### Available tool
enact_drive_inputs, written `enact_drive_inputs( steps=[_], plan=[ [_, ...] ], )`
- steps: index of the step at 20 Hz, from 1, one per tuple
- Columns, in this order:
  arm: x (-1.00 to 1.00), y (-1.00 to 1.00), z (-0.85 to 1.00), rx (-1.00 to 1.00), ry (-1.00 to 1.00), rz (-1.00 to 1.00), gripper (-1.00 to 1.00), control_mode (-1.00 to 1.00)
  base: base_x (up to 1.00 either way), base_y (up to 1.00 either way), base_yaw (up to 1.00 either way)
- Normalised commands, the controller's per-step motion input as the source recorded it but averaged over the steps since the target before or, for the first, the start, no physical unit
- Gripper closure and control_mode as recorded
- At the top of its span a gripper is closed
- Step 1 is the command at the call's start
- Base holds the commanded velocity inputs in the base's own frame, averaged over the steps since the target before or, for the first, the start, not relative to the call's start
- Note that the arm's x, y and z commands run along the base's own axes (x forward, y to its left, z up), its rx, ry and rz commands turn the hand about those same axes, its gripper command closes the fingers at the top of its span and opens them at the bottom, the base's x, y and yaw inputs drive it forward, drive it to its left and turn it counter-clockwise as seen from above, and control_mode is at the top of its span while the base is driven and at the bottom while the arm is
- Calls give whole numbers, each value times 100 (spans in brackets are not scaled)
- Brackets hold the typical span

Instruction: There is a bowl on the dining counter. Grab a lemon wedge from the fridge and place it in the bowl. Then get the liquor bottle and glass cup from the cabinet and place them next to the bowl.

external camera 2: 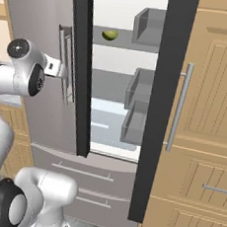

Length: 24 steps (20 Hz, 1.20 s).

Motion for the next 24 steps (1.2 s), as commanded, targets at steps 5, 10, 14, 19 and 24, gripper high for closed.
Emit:
enact_drive_inputs(
  steps=[5, 10, 14, 19, 24],
  plan=[
    [36, 0, 0, -1, 0, 0, -100, -100, 0, 0, 0],
    [45, 0, 0, -1, 0, 0, -100, -100, 0, 0, 0],
    [48, 0, 0, 0, 0, 0, -100, -100, 0, 0, 0],
    [51, 0, -1, 0, 0, 0, -100, -100, 0, 0, 0],
    [52, 0, -7, 0, 0, 0, -100, -100, 0, 0, 0]
  ],
)
